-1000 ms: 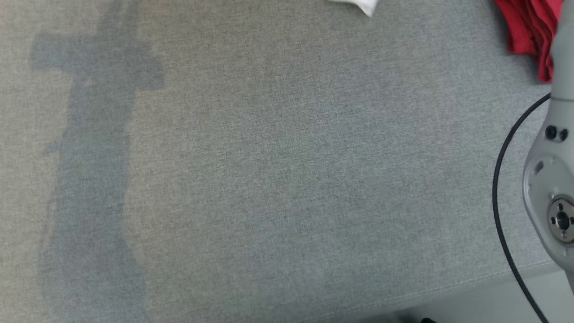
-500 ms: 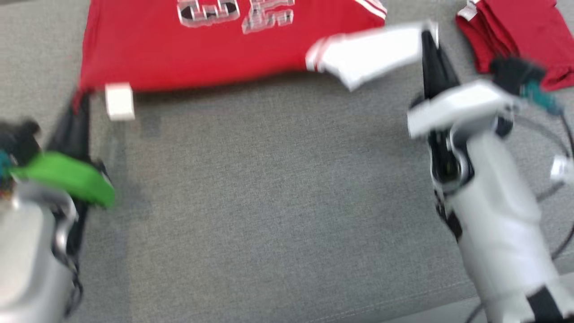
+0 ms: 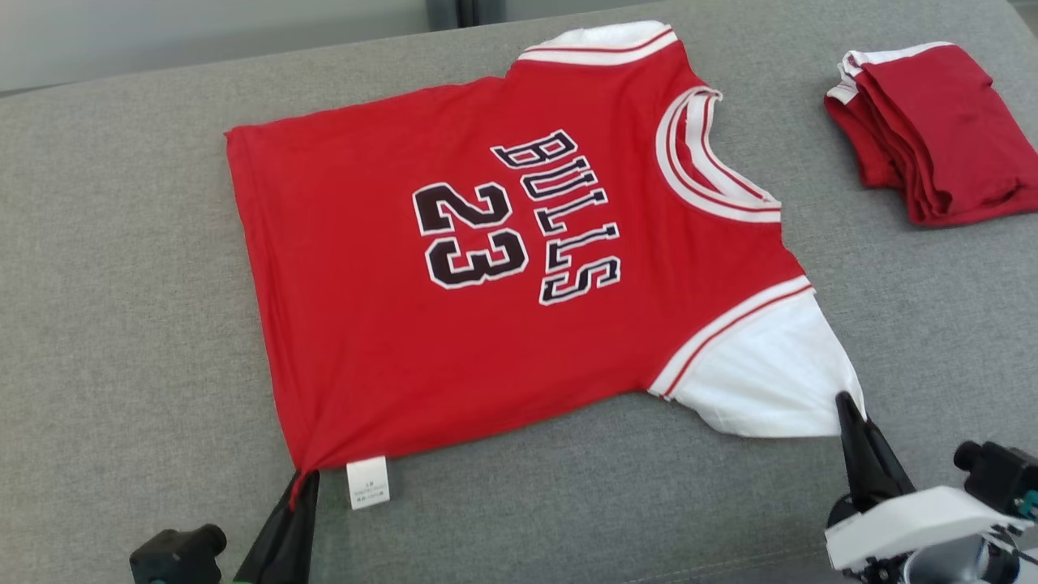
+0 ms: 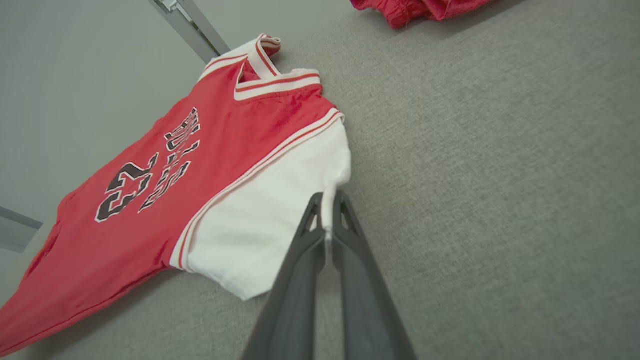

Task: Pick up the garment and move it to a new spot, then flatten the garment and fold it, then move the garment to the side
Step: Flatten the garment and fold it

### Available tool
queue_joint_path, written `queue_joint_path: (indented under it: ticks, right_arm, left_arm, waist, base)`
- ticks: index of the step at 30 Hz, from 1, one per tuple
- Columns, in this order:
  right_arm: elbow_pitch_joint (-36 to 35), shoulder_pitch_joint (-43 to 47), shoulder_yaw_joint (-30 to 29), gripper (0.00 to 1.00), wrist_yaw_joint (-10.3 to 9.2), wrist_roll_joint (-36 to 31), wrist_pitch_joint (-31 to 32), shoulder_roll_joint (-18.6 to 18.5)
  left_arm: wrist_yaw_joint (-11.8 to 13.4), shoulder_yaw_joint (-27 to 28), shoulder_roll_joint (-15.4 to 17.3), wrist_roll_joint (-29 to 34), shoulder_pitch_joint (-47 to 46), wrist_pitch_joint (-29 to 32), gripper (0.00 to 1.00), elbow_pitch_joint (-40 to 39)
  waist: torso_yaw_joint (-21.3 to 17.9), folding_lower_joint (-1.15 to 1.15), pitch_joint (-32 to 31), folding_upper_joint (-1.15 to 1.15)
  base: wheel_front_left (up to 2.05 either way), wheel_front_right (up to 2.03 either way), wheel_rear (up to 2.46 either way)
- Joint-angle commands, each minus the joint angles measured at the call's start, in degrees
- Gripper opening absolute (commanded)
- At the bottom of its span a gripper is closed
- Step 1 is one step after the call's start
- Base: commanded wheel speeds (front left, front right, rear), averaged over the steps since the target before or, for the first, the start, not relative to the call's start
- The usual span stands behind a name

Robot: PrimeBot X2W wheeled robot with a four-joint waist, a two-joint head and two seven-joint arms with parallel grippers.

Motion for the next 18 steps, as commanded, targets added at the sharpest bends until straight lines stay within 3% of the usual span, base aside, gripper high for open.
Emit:
queue_joint_path:
  ticks: [1,8,13,18]
  right_arm:
    - [-2.7,2.9,-0.8,0.0,-0.01,-0.3,1.3,0.1]
    - [-13.3,8.1,-6.2,0.0,-0.01,0.5,7.7,1.0]
    - [-15.5,1.1,-6.9,0.0,-0.01,-0.3,13.6,1.3]
    - [-11.6,-9.3,-5.9,0.0,-0.01,-3.7,18.2,1.3]
  left_arm:
    - [0.8,0.3,0.7,-0.3,2.2,0.5,0.0,-2.2]
    - [2.1,0.9,3.6,-2.7,6.1,5.6,0.0,-11.1]
    - [1.8,1.5,5.7,-4.8,1.7,11.1,0.0,-13.0]
    - [2.1,1.0,7.2,-4.0,-5.6,16.8,0.0,-11.7]
  waist:
    - [0.4,0.0,0.0,0.0]
    - [0.7,0.0,0.6,0.0]
    - [0.5,0.0,1.3,0.0]
    - [1.0,0.0,2.8,0.0]
  base:
    - [0.0,0.0,0.0]
    - [0.0,0.0,0.0]
    - [0.0,0.0,0.0]
    - [0.0,0.0,0.0]
